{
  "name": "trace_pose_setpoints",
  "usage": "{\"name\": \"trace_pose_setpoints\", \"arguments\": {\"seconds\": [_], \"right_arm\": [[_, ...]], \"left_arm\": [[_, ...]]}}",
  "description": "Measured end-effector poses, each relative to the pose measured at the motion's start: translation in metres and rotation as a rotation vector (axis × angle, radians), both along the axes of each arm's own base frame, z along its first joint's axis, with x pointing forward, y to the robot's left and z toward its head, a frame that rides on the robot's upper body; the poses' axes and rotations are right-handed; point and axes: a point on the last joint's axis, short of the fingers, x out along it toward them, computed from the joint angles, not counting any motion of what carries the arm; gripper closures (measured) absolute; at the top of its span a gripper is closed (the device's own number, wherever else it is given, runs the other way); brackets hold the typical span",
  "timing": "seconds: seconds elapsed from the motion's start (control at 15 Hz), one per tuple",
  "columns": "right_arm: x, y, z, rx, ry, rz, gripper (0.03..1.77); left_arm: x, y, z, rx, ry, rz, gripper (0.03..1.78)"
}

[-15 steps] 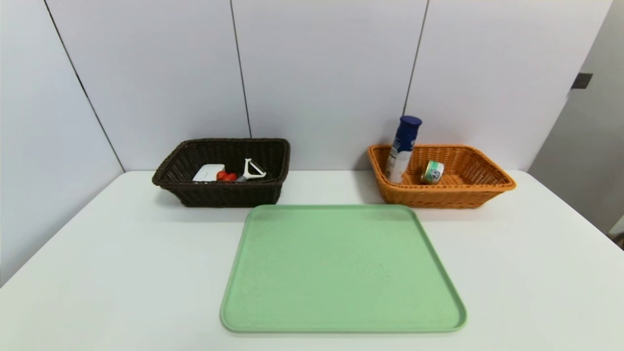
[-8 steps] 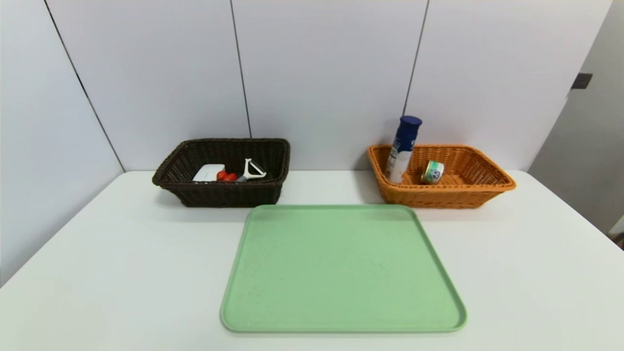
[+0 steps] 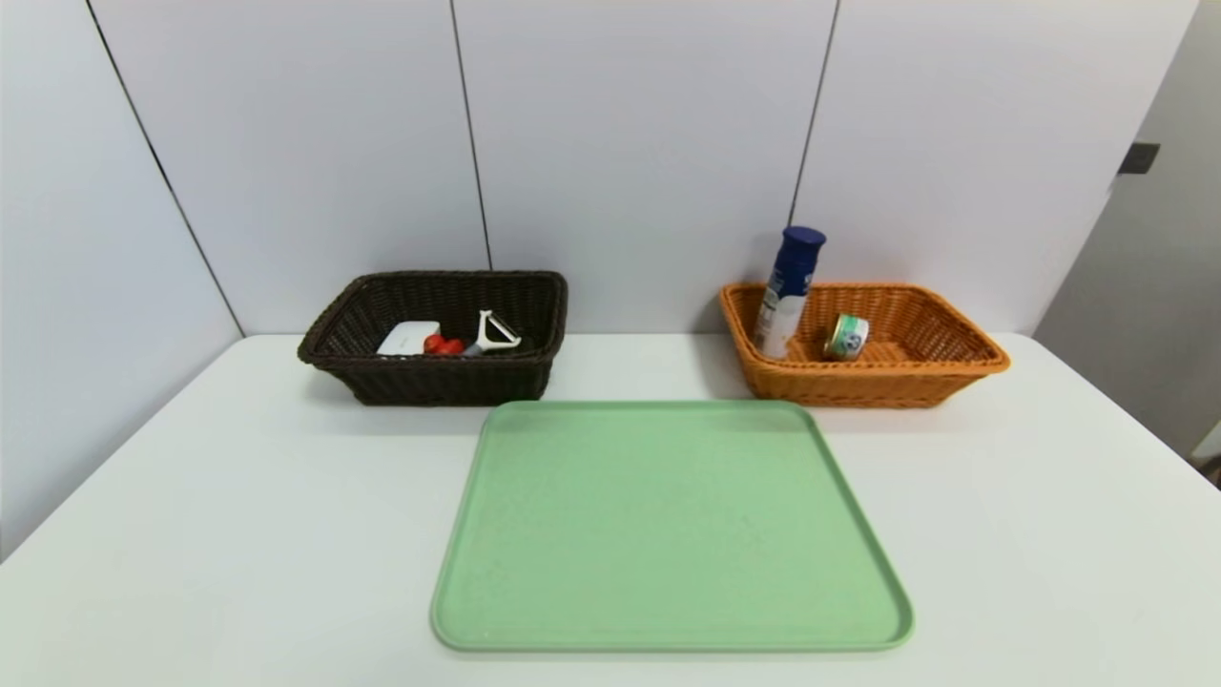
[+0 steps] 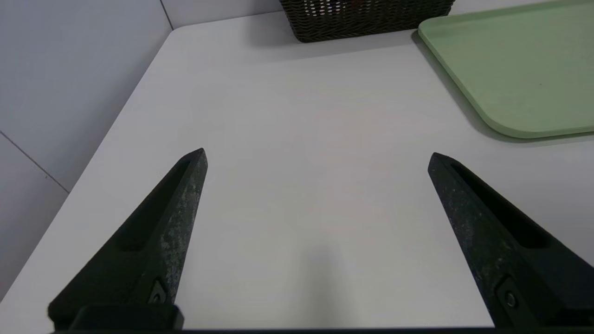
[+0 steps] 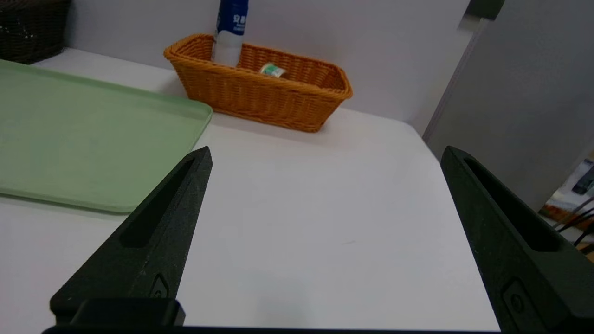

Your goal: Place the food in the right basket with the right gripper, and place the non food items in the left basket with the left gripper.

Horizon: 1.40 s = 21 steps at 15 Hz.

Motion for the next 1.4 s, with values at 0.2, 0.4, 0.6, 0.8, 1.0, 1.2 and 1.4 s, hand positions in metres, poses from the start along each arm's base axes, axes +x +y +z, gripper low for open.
{"name": "trace_pose_setpoints", "arguments": {"seconds": [0.2,0.4,0.6,0.8,1.0,1.2,1.4], "right_arm": [[0.003,0.000,-0.006,-0.017,-0.015,-0.012,0.10],[0.005,0.000,-0.024,0.021,0.157,0.019,0.10],[0.006,0.001,-0.028,0.127,0.191,0.041,0.10],[0.006,0.000,-0.028,0.236,0.187,0.006,0.10],[0.006,-0.001,-0.028,0.246,0.185,0.002,0.10],[0.006,-0.001,-0.029,0.223,0.193,-0.002,0.10],[0.006,0.000,-0.029,0.127,0.196,0.008,0.10]], "left_arm": [[0.015,0.000,-0.022,0.051,-0.041,-0.014,0.12],[0.019,-0.001,-0.028,0.022,-0.055,-0.032,0.12],[0.019,-0.001,-0.030,-0.010,-0.044,-0.029,0.12],[0.020,-0.001,-0.029,-0.020,-0.051,-0.021,0.12],[0.020,-0.001,-0.029,-0.017,-0.052,-0.023,0.12],[0.020,-0.001,-0.030,-0.006,-0.051,-0.020,0.12],[0.020,0.000,-0.030,-0.005,-0.051,-0.012,0.12]]}}
